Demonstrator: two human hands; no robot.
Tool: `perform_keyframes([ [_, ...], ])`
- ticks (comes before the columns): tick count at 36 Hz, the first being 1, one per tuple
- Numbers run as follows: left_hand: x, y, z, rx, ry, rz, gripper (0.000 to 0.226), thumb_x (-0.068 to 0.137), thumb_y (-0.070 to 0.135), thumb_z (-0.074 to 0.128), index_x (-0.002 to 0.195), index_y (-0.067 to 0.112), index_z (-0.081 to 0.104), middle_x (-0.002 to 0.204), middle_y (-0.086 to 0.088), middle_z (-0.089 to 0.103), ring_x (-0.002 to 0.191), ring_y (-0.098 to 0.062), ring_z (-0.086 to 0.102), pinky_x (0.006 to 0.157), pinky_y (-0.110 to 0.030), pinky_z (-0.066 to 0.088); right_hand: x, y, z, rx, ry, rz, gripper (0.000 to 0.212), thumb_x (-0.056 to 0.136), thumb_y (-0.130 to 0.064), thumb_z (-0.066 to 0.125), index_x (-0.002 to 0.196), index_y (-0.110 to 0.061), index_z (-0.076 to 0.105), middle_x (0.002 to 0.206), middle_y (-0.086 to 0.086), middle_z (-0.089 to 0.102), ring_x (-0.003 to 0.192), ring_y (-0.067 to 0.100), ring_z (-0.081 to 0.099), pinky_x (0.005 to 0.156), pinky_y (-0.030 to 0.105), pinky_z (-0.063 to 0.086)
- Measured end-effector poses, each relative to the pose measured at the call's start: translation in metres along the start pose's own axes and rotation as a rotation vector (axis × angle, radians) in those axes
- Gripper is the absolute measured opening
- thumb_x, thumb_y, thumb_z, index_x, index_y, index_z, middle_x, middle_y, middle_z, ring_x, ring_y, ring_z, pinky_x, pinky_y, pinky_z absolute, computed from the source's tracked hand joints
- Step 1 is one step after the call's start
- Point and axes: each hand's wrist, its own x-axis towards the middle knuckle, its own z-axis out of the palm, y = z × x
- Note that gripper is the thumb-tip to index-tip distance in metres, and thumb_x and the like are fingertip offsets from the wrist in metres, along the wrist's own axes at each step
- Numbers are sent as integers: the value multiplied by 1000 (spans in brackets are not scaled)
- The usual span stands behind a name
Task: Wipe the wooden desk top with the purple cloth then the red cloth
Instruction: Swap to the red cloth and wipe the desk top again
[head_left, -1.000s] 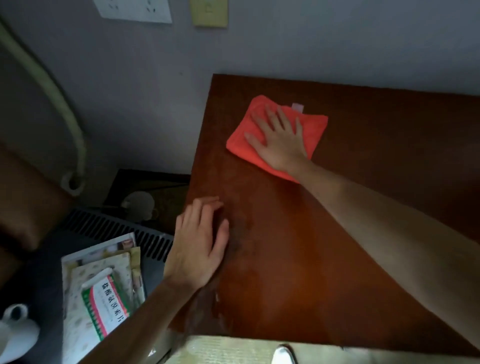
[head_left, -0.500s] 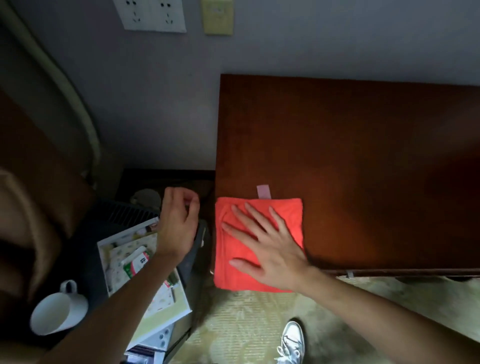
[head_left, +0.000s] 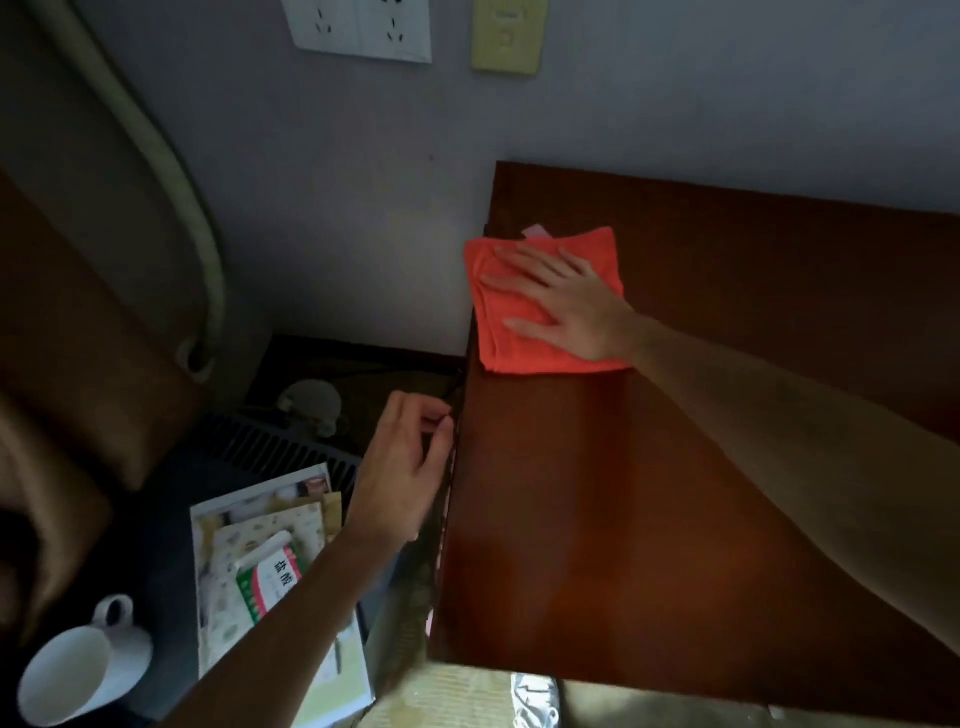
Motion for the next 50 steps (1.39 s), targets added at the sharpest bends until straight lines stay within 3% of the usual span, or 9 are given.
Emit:
perform_keyframes([
  [10,46,1,12,-46,117,-3,26,99,37,44,115,20,56,110,10,53,98,-1,58,79,-34,53,97,69,-15,88,100,228,79,87,-78,18,157,-45,31,171,-7,19,158,19,15,124,55,11],
  [17,54,6,18,-59,167,9,18,101,28,47,114,18,56,109,11,53,97,1,57,74,-16,46,107,72,-7,62,102,322,67,100,-71,27,161,-44,20,173,-4,9,159,22,7,126,57,5],
  [25,38,21,10,-103,236,10,16,102,18,50,114,11,56,113,-1,50,95,2,56,79,-13,45,17,-16,5,83,99,300,81,91,-76,15,162,-39,21,173,-2,11,160,24,7,125,58,7],
  [31,12,43,-13,-159,285,-31,18,99,22,48,112,12,56,113,-5,50,91,-1,56,86,-20,46,-112,-149,25,93,63,150,73,98,-69,30,160,-32,31,173,3,10,160,27,5,124,60,6],
  [35,-7,49,-26,-67,177,-13,29,98,30,47,115,10,59,114,0,48,96,-9,62,90,-30,51,-169,-215,32,142,60,103,73,98,-70,35,161,-34,29,173,1,14,160,26,6,125,61,9],
  [39,-16,42,-32,62,-6,-12,44,95,45,46,119,12,63,115,-2,51,107,-21,62,95,-46,52,-184,-210,22,282,79,79,69,101,-66,35,161,-31,30,172,-1,16,158,20,19,123,51,22],
  [43,-19,49,-31,283,-208,43,68,86,62,46,127,11,62,116,-12,56,111,-31,57,101,-44,46,-182,-164,-9,330,223,455,71,96,-63,41,153,-21,45,161,3,42,147,25,39,106,45,38],
  [47,-21,58,-18,534,-420,138,86,74,74,60,132,11,59,121,-12,53,110,-33,54,95,-49,49,-180,-136,-28,346,-117,588,73,93,-61,59,151,-19,45,144,7,46,133,30,45,103,46,44],
  [50,-16,69,-11,678,-445,102,84,70,66,76,134,16,53,128,-8,51,119,-30,47,100,-44,41,-180,-140,-28,368,-188,592,65,92,-54,66,146,-20,49,138,7,48,129,29,44,104,42,42],
])
